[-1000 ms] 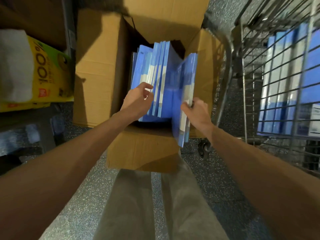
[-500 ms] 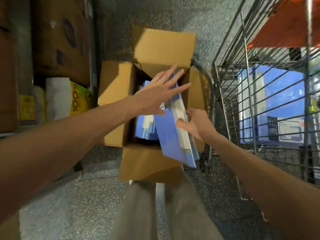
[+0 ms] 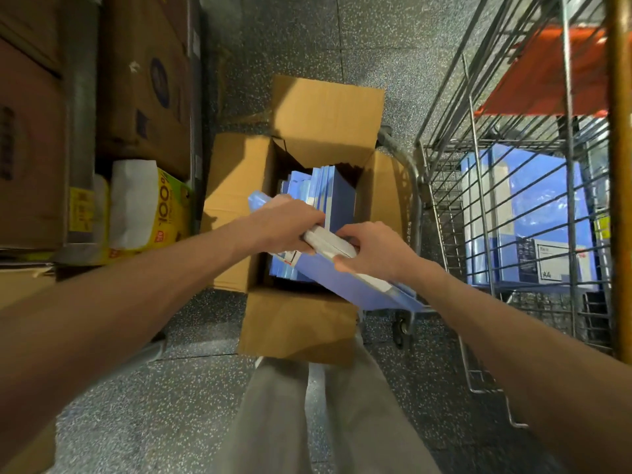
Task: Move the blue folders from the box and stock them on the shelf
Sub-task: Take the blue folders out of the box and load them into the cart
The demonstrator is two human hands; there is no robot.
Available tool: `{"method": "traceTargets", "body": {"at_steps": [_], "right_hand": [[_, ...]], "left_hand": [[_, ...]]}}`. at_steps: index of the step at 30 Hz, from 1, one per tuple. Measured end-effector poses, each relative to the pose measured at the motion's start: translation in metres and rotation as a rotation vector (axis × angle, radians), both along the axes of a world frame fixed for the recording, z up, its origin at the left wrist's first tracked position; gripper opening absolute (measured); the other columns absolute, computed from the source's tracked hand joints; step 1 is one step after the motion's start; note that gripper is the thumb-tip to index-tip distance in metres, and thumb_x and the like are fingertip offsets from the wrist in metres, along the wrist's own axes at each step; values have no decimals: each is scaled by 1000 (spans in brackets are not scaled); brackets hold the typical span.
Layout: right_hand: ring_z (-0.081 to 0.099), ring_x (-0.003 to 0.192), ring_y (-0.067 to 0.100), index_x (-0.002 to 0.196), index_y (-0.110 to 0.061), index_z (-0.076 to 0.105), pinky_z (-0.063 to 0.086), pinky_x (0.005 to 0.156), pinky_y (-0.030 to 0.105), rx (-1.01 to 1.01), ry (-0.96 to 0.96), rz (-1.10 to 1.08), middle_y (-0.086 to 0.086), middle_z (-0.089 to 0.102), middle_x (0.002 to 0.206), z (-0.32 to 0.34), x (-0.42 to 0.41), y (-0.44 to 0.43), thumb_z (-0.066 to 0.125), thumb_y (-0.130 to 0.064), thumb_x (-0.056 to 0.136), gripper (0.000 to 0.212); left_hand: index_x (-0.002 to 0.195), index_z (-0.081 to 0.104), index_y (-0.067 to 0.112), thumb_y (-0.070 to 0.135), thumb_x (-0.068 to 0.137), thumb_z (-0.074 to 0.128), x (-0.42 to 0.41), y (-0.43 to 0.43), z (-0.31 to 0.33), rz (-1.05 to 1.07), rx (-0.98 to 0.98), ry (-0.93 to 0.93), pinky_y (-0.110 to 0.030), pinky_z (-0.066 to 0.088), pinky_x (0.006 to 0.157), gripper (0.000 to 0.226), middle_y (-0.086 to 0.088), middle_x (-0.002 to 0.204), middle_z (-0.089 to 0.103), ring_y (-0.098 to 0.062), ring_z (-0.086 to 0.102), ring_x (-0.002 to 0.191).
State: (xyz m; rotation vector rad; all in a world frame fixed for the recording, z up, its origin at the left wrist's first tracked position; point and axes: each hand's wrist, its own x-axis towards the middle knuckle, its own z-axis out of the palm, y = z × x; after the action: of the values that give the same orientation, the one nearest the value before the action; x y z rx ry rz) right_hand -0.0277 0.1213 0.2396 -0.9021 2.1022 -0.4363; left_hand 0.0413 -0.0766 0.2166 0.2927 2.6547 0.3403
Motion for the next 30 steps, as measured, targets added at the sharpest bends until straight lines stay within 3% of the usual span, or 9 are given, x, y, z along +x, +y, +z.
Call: {"method": "traceTargets", "body": {"at_steps": [6,9,11,14,17,21,23,27,30], "right_hand": [[57,112,27,127,-13,56,50,93,43,61,226,-112,7,63,117,45,-5,-20,69,-46,86,54],[18,150,33,149,-10,37,24,121,49,-3,311,-242,13,34,157,76,-12,-24,67,-39,90,72],[-2,154,28,157,-14,20,13,124,45,-58,309,-357,5,10,167,102,-13,-28,67,-37,92,83],[-9,154,24,159,-14,4,1,118,29,-131,386,-507,6,-6,167,139,-6,-38,67,-37,93,95],[-6,154,27,159,-9,3,2,121,33,-156,304,-710,9,-1,167,167,1,-43,68,-40,91,99],[9,152,34,155,-3,22,17,121,47,-133,153,-1012,14,17,164,191,9,-28,72,-59,77,108],[15,150,36,156,-3,18,23,120,51,-125,109,-1103,14,20,162,199,12,-14,72,-52,83,103],[30,147,34,158,-10,6,34,115,55,-244,-29,-1309,9,24,162,220,21,10,72,-60,80,114],[47,136,30,156,-17,22,43,109,53,-416,-213,-1455,2,40,155,239,26,16,70,-85,55,131]], "left_hand": [[101,52,22,50,86,72,29,-25,34,342,14,-23,-33,40,67,37,1,99,65,-18,55,84],[99,50,22,53,85,72,46,-40,63,594,65,-17,-34,38,64,40,1,94,63,-21,56,84],[99,52,21,57,84,72,56,-48,90,698,125,3,-36,45,63,43,2,89,61,-21,58,82],[96,51,21,62,81,73,58,-57,133,769,222,9,-33,41,55,48,3,87,60,-20,59,79],[97,53,19,65,78,72,55,-65,173,802,331,3,-32,36,56,54,-1,92,61,-23,59,84],[111,66,17,68,71,77,52,-69,215,929,606,-55,-34,53,70,66,0,103,72,-22,68,92],[112,69,15,68,65,80,49,-68,233,987,789,-68,-39,55,73,72,-4,102,75,-21,71,88],[112,69,5,39,84,79,45,-55,270,1046,1019,-75,-22,44,57,45,-2,83,67,-13,58,70],[107,68,13,43,87,75,44,-38,292,1072,1096,-103,-19,53,63,37,5,84,76,-11,72,75]]}}
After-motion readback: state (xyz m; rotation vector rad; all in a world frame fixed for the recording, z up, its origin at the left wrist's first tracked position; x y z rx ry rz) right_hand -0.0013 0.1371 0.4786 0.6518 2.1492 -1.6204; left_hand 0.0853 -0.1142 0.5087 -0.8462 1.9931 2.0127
